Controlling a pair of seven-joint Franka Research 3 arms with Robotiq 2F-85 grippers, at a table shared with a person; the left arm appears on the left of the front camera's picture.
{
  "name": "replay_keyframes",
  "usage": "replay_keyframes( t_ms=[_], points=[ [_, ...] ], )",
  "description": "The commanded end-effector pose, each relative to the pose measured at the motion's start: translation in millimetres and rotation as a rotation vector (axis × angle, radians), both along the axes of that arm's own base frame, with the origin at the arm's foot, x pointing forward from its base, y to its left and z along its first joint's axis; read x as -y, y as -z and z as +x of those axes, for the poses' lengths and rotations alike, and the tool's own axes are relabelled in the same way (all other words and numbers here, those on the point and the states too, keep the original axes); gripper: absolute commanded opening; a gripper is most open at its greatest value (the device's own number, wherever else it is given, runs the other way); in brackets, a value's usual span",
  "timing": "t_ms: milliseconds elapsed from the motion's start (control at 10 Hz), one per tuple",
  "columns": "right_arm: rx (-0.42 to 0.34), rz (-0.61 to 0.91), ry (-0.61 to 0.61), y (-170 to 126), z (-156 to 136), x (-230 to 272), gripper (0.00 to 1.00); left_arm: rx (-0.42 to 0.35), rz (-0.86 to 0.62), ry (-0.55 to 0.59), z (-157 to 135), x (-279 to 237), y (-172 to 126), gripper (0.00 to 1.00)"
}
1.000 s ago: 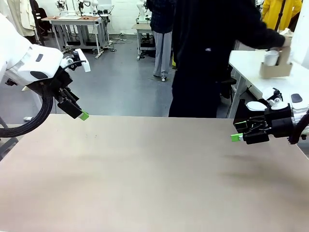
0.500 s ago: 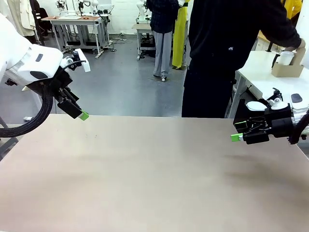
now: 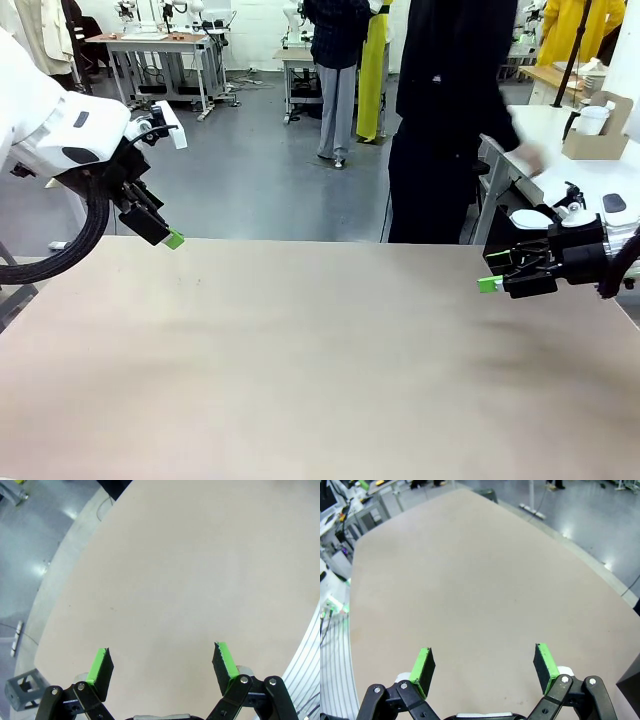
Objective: Pour a drink into a cup and package it in a carrier.
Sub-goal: Insert the held 600 ml Paper Cup into the Cup Carrier.
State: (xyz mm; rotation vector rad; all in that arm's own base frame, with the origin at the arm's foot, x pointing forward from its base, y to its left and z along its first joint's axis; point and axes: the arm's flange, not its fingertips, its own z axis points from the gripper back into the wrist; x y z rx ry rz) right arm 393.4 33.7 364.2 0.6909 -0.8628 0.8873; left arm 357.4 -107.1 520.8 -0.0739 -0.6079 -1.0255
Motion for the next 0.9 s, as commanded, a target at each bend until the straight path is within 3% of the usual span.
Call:
replay_keyframes(
  t_ms=[0, 800],
  points=[
    [0.000, 0.005, -0.002, -0.5, -0.2, 0.7, 1.00, -0.005, -0.013, -0.012, -2.5, 0.5, -0.5, 1.00],
    [0.000, 0.005, -0.002, -0.5, -0.2, 0.7, 1.00, -0.005, -0.013, -0.012, -2.5, 0.5, -0.5, 1.00]
  ],
)
